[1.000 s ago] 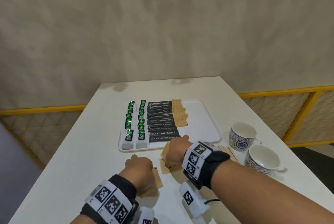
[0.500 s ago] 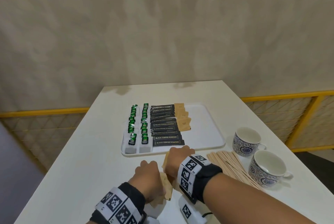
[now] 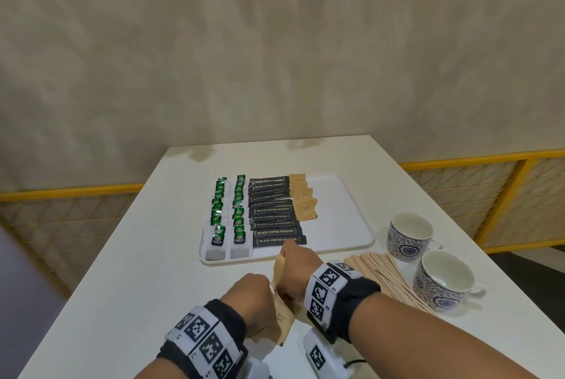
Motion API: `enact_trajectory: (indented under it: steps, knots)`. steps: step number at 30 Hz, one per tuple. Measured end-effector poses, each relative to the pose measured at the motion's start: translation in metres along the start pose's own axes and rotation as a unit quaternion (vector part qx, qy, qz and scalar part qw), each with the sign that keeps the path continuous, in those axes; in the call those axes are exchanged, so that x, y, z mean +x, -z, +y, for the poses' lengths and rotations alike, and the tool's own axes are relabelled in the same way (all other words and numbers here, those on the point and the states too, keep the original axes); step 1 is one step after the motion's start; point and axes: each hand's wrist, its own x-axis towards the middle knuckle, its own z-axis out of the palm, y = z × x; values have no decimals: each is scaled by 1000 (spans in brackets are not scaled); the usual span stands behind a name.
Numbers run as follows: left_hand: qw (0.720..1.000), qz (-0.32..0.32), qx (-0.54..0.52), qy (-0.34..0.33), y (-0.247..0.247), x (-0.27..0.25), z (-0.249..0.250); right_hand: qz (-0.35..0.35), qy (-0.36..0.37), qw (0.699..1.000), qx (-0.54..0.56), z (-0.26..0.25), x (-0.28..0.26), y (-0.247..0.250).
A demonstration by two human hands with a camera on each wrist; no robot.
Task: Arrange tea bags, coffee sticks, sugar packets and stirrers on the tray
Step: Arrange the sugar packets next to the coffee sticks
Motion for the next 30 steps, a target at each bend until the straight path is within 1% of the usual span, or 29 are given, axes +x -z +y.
enact_trajectory:
  steps: [4, 7, 9, 10, 11, 12, 13, 15, 16, 17, 19, 21, 22, 23, 25, 27, 29, 30]
  knots:
    - [1000, 1, -10, -2, 0, 0, -1, -4, 2, 999, 35, 6, -3, 3]
    - [999, 8, -53, -10, 2, 2, -6, -8, 3, 997, 77, 11, -6, 12]
    - [995, 12, -101, -21, 8, 2, -12, -3, 0, 988, 154, 15, -8, 21]
    - [989, 17, -145, -23, 12, 0, -16, -1, -2, 979, 206, 17, -9, 27]
    - [978, 24, -207, -25, 16, -1, -20, 0, 0, 967, 255, 19, -11, 33]
    - [956, 24, -291, -24, 20, -3, -25, -2, 4, 953, 303, 21, -12, 39]
    - [926, 15, -376, -21, 24, -6, -28, -7, 10, 935, 355, 23, -15, 46]
    - [857, -16, -514, -12, 34, -9, -36, -24, 27, 889, 457, 25, -22, 58]
    - [831, -25, -556, -13, 37, -8, -39, -36, 41, 868, 493, 25, -26, 64]
    - [811, -27, -584, -19, 40, -6, -41, -50, 58, 853, 517, 25, -30, 68]
    - [783, -28, -620, -36, 46, -6, -40, -84, 94, 834, 537, 22, -36, 72]
    - [752, -40, -655, -58, 48, -8, -31, -107, 121, 835, 527, 16, -39, 72]
    - [734, -51, -674, -69, 49, -11, -24, -110, 131, 843, 509, 12, -40, 71]
    - [710, -65, -697, -79, 50, -13, -18, -105, 140, 855, 489, 10, -39, 70]
    - [649, -88, -751, -82, 50, -14, -9, -86, 153, 872, 458, 7, -35, 67]
    - [585, -117, -800, -71, 52, -14, -5, -76, 159, 878, 446, 7, -32, 67]
    - [536, -166, -826, -53, 53, -13, -3, -71, 160, 885, 431, 10, -29, 67]
    - [520, -192, -831, -47, 52, -12, -2, -69, 157, 891, 420, 11, -27, 66]
